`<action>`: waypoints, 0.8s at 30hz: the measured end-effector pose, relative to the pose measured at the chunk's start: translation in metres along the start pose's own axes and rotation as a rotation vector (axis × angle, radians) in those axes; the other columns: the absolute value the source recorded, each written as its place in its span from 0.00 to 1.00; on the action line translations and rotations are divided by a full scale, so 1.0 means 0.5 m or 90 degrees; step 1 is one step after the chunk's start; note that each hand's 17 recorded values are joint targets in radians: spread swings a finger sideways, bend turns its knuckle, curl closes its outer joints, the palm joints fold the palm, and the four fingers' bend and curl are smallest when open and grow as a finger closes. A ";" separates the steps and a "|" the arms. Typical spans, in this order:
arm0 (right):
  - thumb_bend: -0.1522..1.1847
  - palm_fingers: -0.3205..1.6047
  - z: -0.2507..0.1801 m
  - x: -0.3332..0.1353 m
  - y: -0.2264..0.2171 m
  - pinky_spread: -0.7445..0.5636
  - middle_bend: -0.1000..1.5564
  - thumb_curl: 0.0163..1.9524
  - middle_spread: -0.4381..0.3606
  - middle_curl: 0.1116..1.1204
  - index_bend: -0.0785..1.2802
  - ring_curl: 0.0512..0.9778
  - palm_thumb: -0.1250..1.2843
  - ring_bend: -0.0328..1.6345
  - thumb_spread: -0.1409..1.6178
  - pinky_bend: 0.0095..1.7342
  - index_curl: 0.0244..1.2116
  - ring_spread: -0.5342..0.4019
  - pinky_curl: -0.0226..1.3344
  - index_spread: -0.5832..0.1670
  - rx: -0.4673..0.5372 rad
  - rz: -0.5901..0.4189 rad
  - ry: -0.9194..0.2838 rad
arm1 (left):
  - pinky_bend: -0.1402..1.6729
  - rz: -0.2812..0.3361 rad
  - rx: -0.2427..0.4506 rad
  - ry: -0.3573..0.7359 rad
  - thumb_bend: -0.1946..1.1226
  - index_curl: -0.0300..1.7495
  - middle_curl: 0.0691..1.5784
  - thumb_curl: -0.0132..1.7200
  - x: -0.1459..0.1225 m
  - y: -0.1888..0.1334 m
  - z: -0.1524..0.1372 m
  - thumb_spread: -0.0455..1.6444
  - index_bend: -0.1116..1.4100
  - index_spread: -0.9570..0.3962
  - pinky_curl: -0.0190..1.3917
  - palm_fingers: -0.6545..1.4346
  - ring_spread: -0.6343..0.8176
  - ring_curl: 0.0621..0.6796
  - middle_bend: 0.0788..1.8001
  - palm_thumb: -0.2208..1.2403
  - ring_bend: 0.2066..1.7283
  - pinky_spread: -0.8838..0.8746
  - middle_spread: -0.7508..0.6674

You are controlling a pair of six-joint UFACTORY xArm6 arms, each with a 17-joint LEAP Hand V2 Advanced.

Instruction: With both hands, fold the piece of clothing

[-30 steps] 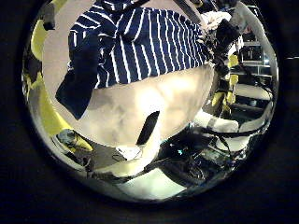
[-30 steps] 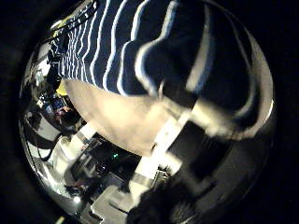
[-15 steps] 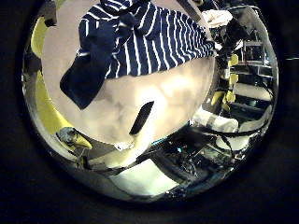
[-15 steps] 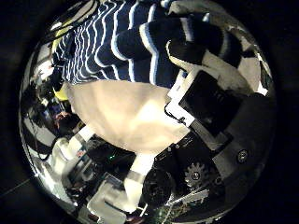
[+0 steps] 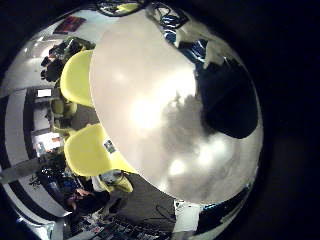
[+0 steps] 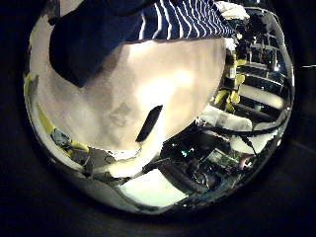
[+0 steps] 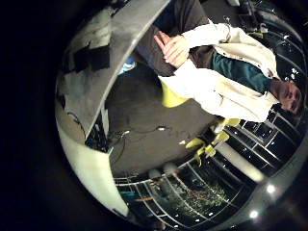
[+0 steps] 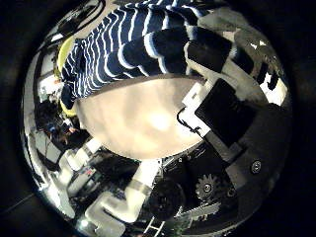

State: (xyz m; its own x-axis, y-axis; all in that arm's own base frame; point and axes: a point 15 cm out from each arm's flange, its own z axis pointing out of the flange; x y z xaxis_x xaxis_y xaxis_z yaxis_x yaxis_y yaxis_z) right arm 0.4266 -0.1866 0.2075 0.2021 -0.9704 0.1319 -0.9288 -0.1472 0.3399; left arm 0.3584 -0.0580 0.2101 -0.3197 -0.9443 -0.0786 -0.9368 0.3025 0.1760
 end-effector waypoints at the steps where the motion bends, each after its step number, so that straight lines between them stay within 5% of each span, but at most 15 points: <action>1: 0.11 0.64 -0.004 0.005 0.000 0.35 0.76 0.32 0.23 0.84 0.76 0.75 0.85 0.83 0.70 0.75 0.73 0.27 0.55 0.24 0.007 0.001 0.001 | 0.30 0.000 0.005 -0.001 0.13 0.27 0.20 0.17 -0.001 -0.001 -0.006 0.68 0.20 0.62 0.25 0.45 0.44 0.26 0.06 0.28 0.33 0.54 0.55; 8: 0.11 0.62 -0.023 0.014 0.008 0.36 0.78 0.34 0.24 0.87 0.79 0.79 0.85 0.85 0.71 0.76 0.77 0.27 0.60 0.25 0.037 0.008 -0.008 | 0.29 -0.002 0.007 -0.001 0.13 0.27 0.20 0.16 -0.002 -0.006 -0.016 0.69 0.20 0.62 0.25 0.46 0.45 0.26 0.06 0.28 0.33 0.55 0.54; 16: 0.11 0.60 -0.067 0.004 -0.013 0.37 0.79 0.36 0.24 0.90 0.80 0.82 0.84 0.86 0.73 0.76 0.80 0.28 0.65 0.26 0.133 0.017 -0.037 | 0.28 -0.013 -0.035 0.007 0.13 0.27 0.20 0.16 0.003 -0.017 0.075 0.69 0.20 0.62 0.25 0.45 0.45 0.26 0.06 0.28 0.32 0.55 0.54; 24: 0.11 0.59 -0.222 -0.086 -0.023 0.37 0.80 0.37 0.25 0.91 0.81 0.85 0.84 0.87 0.74 0.77 0.81 0.28 0.68 0.26 0.262 -0.017 -0.079 | 0.28 -0.033 -0.034 0.017 0.13 0.27 0.20 0.16 -0.032 -0.028 0.082 0.70 0.20 0.62 0.25 0.45 0.45 0.26 0.06 0.29 0.32 0.55 0.55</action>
State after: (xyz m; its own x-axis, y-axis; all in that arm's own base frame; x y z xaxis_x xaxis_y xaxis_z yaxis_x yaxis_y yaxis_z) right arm 0.4629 -0.1220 0.3014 0.2123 -0.9772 0.0070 -0.9752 -0.2124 -0.0616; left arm 0.3709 -0.0420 0.1687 -0.2665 -0.9617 -0.0634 -0.9426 0.2464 0.2252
